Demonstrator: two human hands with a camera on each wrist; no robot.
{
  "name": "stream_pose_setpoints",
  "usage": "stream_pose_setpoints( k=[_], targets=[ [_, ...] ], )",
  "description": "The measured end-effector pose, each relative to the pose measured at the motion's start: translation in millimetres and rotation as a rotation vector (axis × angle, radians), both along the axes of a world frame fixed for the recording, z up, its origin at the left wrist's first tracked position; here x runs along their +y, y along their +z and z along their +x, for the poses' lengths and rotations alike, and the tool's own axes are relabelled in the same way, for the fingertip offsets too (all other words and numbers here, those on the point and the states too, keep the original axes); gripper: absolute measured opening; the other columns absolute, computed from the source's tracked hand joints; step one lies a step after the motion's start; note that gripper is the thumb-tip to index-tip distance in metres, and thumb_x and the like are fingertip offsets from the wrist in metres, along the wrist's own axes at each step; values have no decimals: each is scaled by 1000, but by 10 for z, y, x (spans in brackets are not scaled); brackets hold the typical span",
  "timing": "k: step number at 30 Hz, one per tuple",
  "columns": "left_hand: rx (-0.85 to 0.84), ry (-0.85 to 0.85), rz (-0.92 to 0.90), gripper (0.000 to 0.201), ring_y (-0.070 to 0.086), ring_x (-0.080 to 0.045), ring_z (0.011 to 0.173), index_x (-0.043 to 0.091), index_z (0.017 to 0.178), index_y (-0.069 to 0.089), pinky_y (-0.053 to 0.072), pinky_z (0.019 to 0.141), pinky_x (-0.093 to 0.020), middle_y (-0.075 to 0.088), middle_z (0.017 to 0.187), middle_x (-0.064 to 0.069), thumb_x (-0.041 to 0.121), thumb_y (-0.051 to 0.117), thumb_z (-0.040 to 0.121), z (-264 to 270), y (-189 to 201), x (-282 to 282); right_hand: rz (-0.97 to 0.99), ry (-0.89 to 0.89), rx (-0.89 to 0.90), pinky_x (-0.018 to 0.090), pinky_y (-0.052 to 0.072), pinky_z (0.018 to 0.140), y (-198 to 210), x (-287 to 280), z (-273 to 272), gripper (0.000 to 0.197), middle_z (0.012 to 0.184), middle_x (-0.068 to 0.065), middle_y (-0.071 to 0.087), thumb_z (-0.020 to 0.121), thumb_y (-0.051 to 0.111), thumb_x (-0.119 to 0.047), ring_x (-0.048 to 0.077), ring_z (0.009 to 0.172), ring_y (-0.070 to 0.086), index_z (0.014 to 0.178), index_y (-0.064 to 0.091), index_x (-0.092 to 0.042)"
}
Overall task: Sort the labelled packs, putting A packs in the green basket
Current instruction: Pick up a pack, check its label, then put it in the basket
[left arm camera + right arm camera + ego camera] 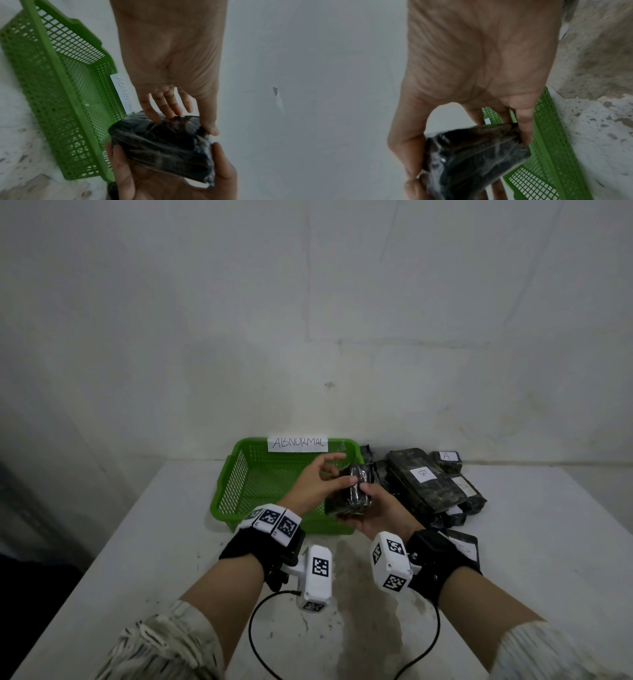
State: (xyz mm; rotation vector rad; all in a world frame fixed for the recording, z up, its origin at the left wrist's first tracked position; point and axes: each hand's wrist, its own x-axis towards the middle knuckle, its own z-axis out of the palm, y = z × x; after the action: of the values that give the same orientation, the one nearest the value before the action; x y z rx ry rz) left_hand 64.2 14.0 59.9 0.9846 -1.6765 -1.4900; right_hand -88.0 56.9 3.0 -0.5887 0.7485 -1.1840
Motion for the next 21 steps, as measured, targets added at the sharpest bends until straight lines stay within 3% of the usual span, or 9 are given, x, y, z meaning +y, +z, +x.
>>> stream_pose_setpoints(
  k=[2,5,8,11,16,19,21],
  targets=[
    [-54,-19,-11,36,52,-22,101,20,119,54,46,69,-19,51,112,-9,19,65,85,17,-41,11,5,1,17,39,55,86,-5,2,-10,100,122,20,58,49,92,-27,31,107,59,135,48,-1],
    [-69,-33,26,25,49,-29,116,25,112,55,46,75,-29,49,128,-11,23,61,88,24,-75,27,24,-7,78,36,55,82,-41,-5,-3,89,121,20,56,50,90,-22,32,104,60,128,51,-3],
    [-15,-30,133,13,51,-29,115,25,102,55,49,88,-48,53,122,-9,20,57,91,6,-58,41,41,-37,208,30,54,78,-48,-44,67,75,116,16,58,51,80,-23,29,103,58,120,55,-7],
    [-4,-23,177,8,51,-31,115,25,95,55,45,94,-59,54,116,-8,18,56,91,1,-42,39,19,-48,268,32,49,83,-59,-58,118,64,113,12,61,53,77,-28,29,105,56,113,61,-12],
    [-30,-50,168,10,55,-30,105,23,89,49,45,92,-61,58,103,-6,15,51,94,68,-32,18,11,11,246,29,46,78,-52,-10,157,41,99,5,66,68,66,-19,21,92,60,108,60,-15],
    [-56,-67,138,7,56,-28,100,21,89,48,48,89,-59,57,101,-3,16,51,93,109,-23,15,37,2,247,32,50,81,-56,-42,183,53,105,8,66,62,75,-24,26,99,61,112,61,-14],
    [-62,-61,131,4,55,-27,99,19,92,48,50,86,-53,55,102,-2,16,51,94,126,-8,28,67,2,245,43,47,96,-50,-68,192,65,118,14,63,58,82,-33,37,116,56,117,63,-14]
  ],
)
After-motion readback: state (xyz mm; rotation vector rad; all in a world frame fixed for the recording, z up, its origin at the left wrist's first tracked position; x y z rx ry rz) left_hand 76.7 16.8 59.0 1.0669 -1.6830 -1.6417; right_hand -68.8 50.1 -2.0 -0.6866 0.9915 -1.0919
